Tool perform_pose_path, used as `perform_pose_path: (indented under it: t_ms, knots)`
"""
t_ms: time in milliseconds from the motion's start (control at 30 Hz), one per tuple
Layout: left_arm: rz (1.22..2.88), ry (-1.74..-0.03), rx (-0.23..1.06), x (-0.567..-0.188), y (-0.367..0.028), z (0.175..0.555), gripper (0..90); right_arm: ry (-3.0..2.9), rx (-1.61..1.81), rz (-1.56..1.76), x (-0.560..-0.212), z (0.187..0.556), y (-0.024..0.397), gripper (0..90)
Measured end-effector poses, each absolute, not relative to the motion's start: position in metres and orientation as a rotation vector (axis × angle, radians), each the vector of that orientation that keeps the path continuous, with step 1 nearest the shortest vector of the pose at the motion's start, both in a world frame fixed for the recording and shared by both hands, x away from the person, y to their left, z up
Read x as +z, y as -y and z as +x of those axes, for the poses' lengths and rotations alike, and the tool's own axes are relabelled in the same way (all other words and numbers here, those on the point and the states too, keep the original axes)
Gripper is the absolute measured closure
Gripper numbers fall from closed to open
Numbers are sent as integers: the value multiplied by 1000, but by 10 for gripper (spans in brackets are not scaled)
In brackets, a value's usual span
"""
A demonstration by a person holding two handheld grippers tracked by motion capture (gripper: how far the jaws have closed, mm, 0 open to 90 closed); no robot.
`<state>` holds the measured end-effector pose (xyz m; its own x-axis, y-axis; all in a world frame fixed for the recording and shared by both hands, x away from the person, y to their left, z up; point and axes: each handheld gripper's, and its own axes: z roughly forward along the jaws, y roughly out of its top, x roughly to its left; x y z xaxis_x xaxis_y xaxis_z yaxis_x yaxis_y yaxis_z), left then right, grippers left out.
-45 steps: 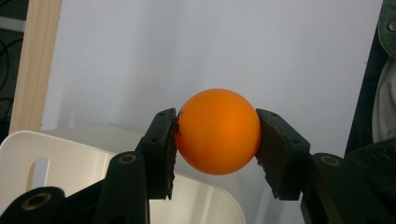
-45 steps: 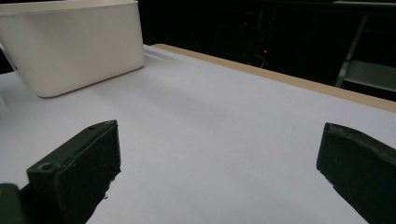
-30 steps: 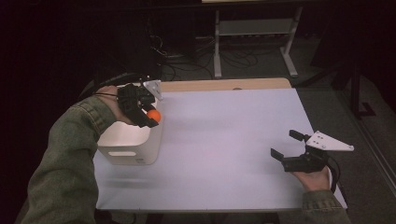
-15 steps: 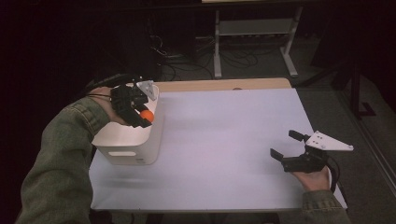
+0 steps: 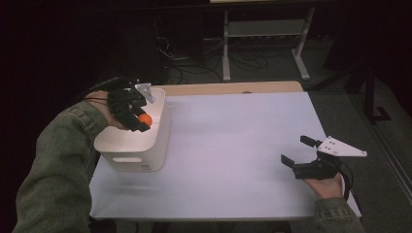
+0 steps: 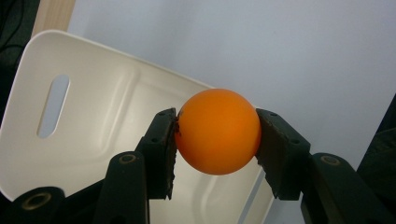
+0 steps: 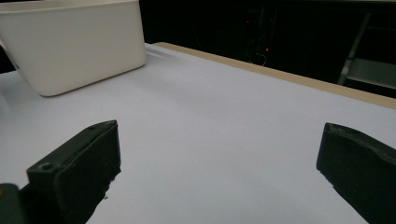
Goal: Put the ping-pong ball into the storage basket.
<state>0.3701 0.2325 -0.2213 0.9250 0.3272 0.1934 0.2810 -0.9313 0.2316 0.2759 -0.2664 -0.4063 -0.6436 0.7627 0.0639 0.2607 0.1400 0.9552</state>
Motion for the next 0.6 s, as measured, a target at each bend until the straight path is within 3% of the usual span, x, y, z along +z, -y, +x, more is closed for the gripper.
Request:
perform_pose_path:
  t_ms: [600]
  knots:
    - [2895,-511,355,-225,-245,372,504,-1986,1514,981,-407,276,266,0]
